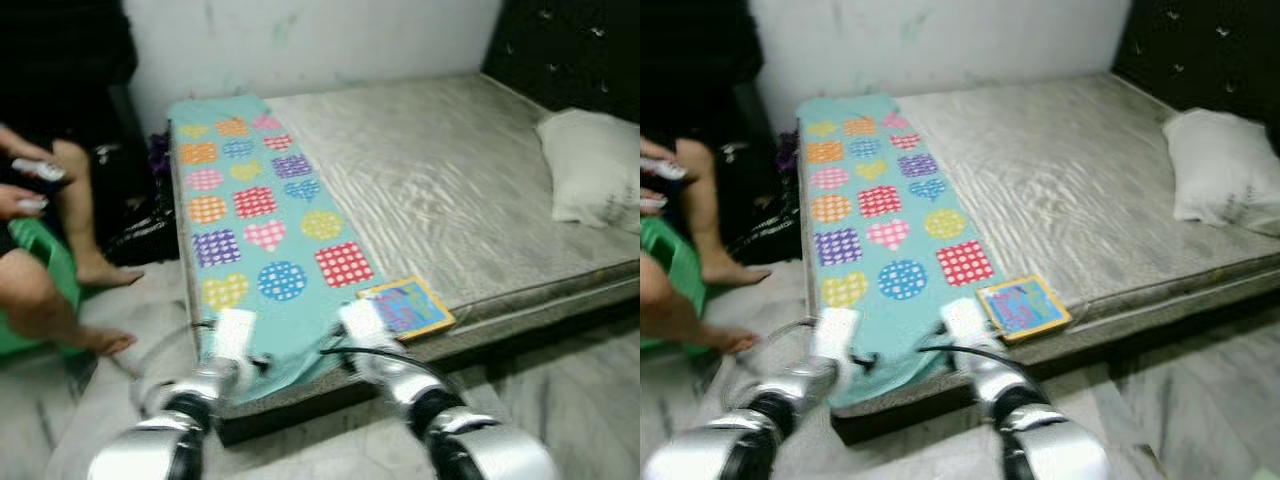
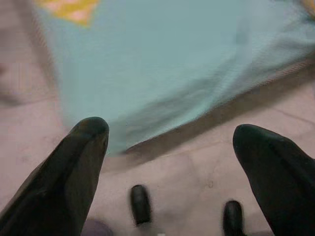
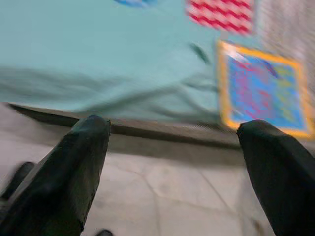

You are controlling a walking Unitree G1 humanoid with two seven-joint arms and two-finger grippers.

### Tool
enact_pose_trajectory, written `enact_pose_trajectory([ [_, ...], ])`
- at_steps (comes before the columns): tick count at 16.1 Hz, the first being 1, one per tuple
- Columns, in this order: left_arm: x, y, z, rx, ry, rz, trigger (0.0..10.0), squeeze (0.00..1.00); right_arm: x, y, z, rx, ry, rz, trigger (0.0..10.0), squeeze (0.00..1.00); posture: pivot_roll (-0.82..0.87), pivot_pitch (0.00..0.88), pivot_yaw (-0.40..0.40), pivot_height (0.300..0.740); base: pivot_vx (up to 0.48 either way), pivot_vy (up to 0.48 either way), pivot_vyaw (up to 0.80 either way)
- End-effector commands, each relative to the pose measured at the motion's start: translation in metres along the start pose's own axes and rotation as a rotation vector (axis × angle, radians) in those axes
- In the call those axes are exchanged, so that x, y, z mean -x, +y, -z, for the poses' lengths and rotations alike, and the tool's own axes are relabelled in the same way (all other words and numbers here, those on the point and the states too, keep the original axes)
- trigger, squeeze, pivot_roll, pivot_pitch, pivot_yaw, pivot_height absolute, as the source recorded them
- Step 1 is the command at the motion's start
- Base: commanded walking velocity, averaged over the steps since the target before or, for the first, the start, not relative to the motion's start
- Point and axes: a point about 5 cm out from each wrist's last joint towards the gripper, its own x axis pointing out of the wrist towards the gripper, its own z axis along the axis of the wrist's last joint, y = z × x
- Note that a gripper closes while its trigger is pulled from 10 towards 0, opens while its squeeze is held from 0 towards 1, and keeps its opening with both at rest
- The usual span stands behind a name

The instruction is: Clean up the room

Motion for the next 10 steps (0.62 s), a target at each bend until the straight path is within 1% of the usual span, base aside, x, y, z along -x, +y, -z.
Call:
enact_pose_trajectory([
  [1, -0.0005, -0.0049, -0.0035, 0.012, -0.019, 0.018, 10.0, 0.00, -0.0003, -0.0082, -0.0015, -0.011, -0.006, 0.020, 10.0, 0.00, -0.12, 0.000, -0.012, 0.740, 0.000, 0.000, 0.00],
  [4, -0.0003, -0.0049, -0.0077, 0.030, -0.045, 0.027, 10.0, 0.00, -0.0003, -0.0083, -0.0019, -0.014, -0.007, 0.018, 10.0, 0.00, -0.12, 0.000, -0.011, 0.740, 0.000, 0.000, 0.00],
  [8, -0.0002, -0.0043, -0.0081, 0.030, -0.045, 0.029, 10.0, 0.00, -0.0003, -0.0079, -0.0029, -0.017, -0.010, 0.018, 10.0, 0.00, -0.12, 0.000, -0.009, 0.740, 0.000, 0.000, 0.00],
  [10, -0.0002, -0.0045, -0.0084, 0.028, -0.046, 0.032, 10.0, 0.00, -0.0003, -0.0079, -0.0033, -0.019, -0.011, 0.018, 10.0, 0.00, -0.12, 0.000, -0.008, 0.740, 0.240, 0.000, 0.00],
])
